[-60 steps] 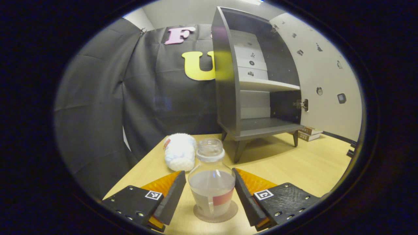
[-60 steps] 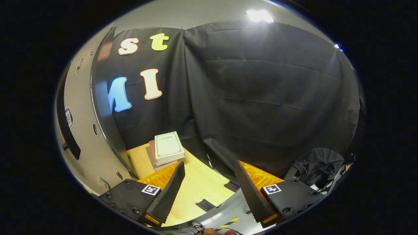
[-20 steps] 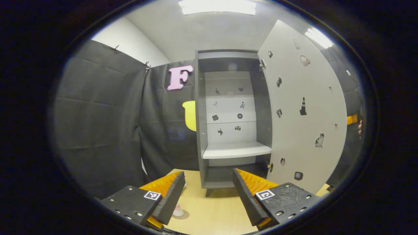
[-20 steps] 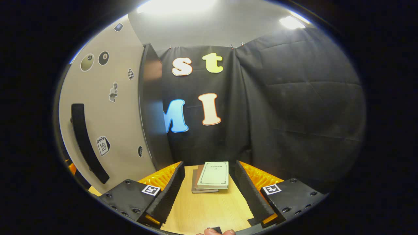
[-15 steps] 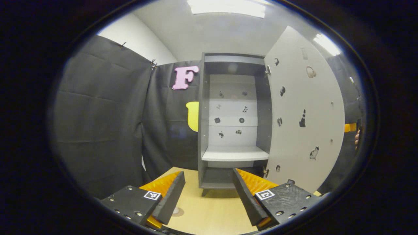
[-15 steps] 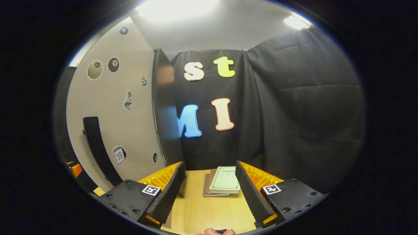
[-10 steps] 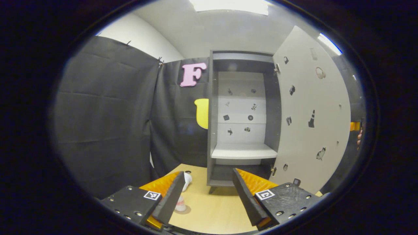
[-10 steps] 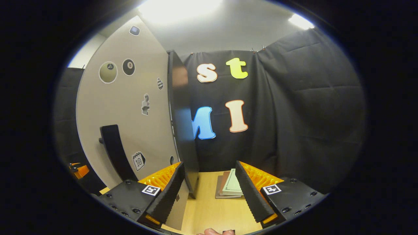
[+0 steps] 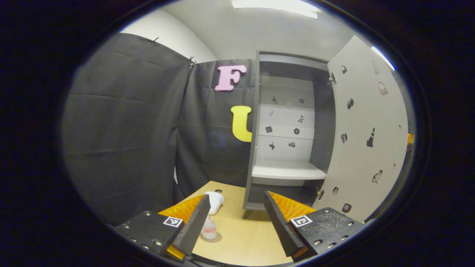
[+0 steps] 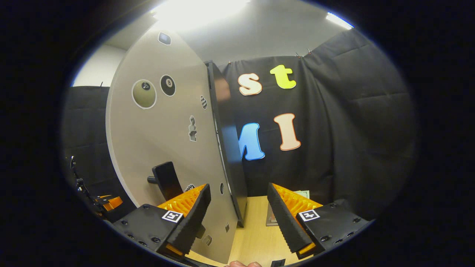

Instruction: Open the cabinet door with the right hand, grasp the bottle in the cabinet with the left hand and place it on the coaster, then close the cabinet door with the right hand.

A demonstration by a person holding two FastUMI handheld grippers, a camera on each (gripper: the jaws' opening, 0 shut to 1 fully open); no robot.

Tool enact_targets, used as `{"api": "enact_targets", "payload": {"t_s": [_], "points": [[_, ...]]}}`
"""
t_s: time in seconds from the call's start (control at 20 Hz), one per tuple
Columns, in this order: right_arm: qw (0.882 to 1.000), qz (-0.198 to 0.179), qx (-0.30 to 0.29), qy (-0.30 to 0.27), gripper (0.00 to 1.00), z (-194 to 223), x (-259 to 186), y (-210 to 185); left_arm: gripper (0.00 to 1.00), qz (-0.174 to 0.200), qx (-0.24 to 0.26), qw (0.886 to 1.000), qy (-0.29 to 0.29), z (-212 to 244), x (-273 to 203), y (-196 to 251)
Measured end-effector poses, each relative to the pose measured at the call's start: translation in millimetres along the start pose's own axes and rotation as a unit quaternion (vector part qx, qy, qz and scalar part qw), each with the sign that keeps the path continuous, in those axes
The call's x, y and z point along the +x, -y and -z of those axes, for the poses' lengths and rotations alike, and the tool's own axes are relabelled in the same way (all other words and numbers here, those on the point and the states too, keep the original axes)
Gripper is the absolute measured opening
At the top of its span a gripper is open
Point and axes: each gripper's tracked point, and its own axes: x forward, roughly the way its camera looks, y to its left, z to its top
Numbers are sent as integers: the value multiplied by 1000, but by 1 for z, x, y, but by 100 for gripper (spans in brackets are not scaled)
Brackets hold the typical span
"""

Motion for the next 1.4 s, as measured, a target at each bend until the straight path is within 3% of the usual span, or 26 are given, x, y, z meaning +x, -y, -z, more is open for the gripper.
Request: {"api": "enact_targets", "payload": {"t_s": [0.2,0.55,1.05,1.4], "points": [[1000,6,27,-1,97,3,0,-8,88,9,8,1000,-8,4,18,-6],[999,-32,15,-15,97,10,10,-58,88,44,6,999,-13,-7,47,-11],[998,-60,3,-33,97,23,34,-135,89,21,-17,1000,-4,-17,75,-82],[998,-60,-7,-29,97,29,60,-179,88,42,-12,999,-2,-13,96,-107]]}}
